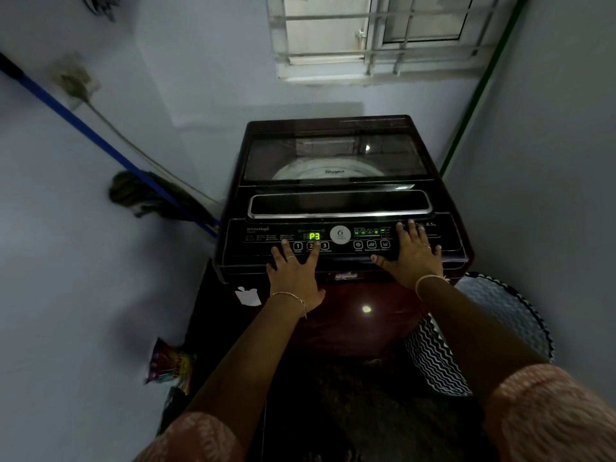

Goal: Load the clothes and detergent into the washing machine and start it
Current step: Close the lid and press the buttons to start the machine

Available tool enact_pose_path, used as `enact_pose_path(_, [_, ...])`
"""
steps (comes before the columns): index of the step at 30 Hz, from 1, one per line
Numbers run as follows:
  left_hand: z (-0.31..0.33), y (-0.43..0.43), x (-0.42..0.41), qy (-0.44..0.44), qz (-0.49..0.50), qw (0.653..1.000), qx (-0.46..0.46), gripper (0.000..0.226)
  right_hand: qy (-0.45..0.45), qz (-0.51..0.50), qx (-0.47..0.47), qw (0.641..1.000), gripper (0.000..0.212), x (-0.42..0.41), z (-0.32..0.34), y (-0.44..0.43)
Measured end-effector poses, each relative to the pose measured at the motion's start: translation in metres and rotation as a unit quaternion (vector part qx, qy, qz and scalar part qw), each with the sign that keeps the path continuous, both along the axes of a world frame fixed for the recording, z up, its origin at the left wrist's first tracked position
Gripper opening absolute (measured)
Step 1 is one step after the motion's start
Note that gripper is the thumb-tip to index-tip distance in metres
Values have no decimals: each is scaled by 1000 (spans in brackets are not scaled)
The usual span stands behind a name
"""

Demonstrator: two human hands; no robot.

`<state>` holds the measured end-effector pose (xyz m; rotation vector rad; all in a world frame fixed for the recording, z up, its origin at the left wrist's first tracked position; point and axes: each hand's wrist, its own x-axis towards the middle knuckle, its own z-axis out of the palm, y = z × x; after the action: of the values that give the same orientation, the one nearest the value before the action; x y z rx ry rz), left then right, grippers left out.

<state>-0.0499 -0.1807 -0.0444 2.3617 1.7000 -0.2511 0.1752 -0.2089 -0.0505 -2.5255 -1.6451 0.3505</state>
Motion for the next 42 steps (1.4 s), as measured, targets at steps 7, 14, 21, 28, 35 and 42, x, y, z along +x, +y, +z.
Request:
enact_pose_path(7, [3, 4, 7, 42, -16, 999, -19, 100, 2, -3, -3, 1000, 100, 0, -1, 0])
enact_pose_path(14, [3, 4, 9, 6, -2, 1000, -21, 88, -3, -1, 2, 1000, 99, 0, -2, 0])
enact_pose_path(21, [2, 5, 10, -7, 5, 1000, -25, 88, -13, -1, 13, 1000, 98, -1, -5, -2])
enact_pose_path(28, [1, 9, 10, -37, 8, 999, -38, 90, -18, -2, 16, 1000, 96, -2, -8, -2])
enact_pose_path(35, [-2, 5, 9, -38, 9, 999, -22, 94, -13, -7, 11, 1000, 97, -2, -5, -2])
enact_pose_path(42, [-5, -1, 7, -7, -1, 1000, 1, 99, -16, -7, -2, 1000, 97, -3, -2, 0])
